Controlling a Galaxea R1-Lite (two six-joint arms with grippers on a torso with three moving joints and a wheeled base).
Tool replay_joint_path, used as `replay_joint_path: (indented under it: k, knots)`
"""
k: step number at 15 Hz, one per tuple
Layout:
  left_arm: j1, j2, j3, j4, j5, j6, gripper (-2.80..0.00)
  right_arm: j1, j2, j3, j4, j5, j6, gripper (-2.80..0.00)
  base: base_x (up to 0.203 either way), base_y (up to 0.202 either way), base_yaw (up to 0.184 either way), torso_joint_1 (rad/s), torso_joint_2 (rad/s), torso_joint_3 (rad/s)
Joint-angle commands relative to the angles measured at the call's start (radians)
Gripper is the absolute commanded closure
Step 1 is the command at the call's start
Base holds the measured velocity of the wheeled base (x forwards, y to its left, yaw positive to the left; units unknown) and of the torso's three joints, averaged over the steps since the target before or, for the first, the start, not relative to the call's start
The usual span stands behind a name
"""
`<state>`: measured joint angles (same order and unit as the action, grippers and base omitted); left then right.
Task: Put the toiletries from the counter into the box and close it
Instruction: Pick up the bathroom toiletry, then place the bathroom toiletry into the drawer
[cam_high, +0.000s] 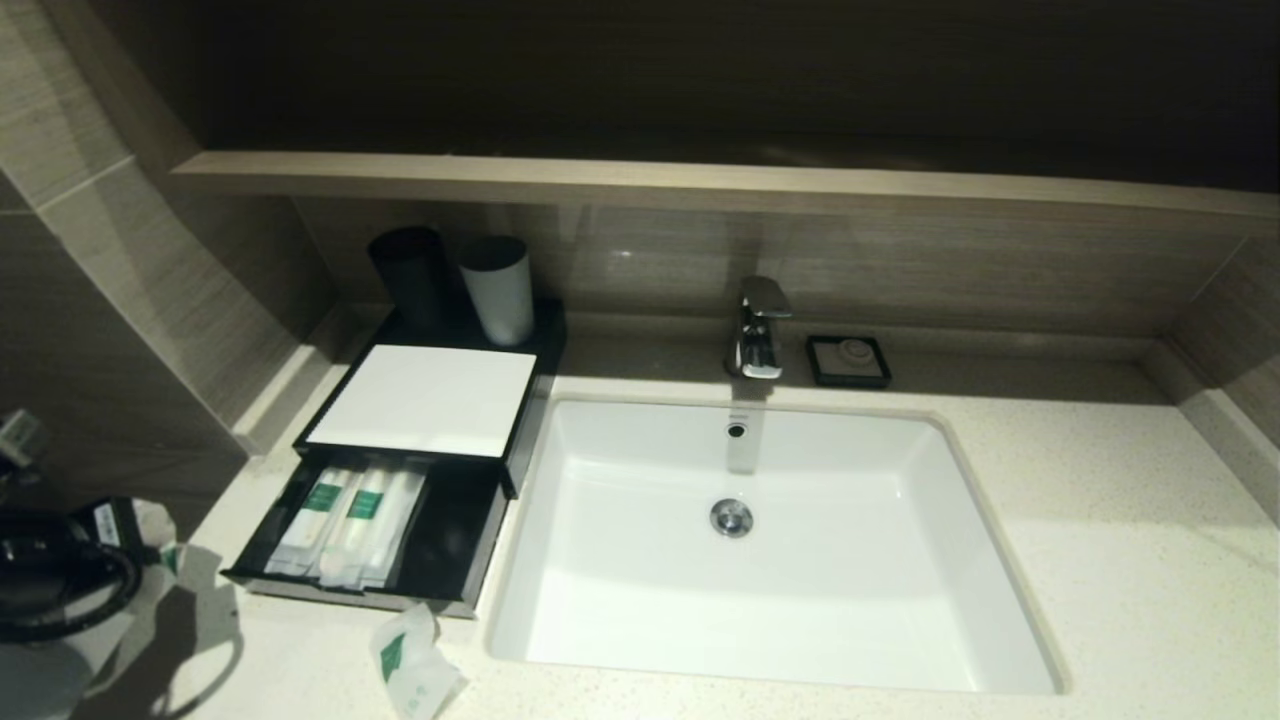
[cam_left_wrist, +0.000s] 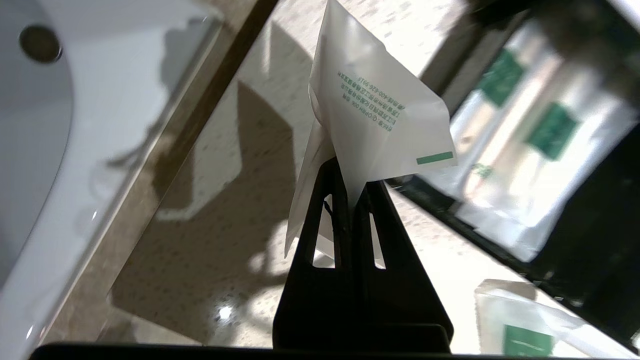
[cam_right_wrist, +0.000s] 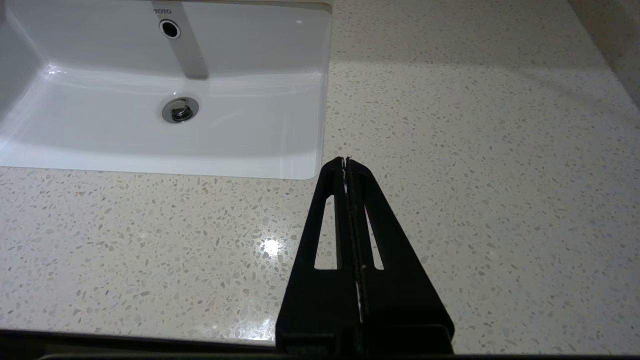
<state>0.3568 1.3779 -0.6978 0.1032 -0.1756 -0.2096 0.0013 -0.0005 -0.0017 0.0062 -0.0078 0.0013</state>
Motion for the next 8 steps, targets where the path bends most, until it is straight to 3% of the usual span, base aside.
replay_joint_path:
  k: [1, 3, 8]
  knots:
    - [-0.032, -0.01, -0.073, 0.015, -0.026, -0.002, 0.0, 0.0, 0.001, 0.0, 0.0, 0.0, 0.0, 0.0, 0.0, 0.0, 0.0, 0.0, 0.0, 0.0]
    - [-0.078, 0.002, -0.142, 0.039, -0.04, -0.003, 0.0, 0.0, 0.001, 0.0, 0.0, 0.0, 0.0, 0.0, 0.0, 0.0, 0.0, 0.0, 0.0, 0.0]
    - [-0.319, 0.064, -0.327, 0.127, -0.026, -0.016, 0.0, 0.0, 0.001, 0.0, 0.0, 0.0, 0.0, 0.0, 0.0, 0.0, 0.0, 0.0, 0.0, 0.0]
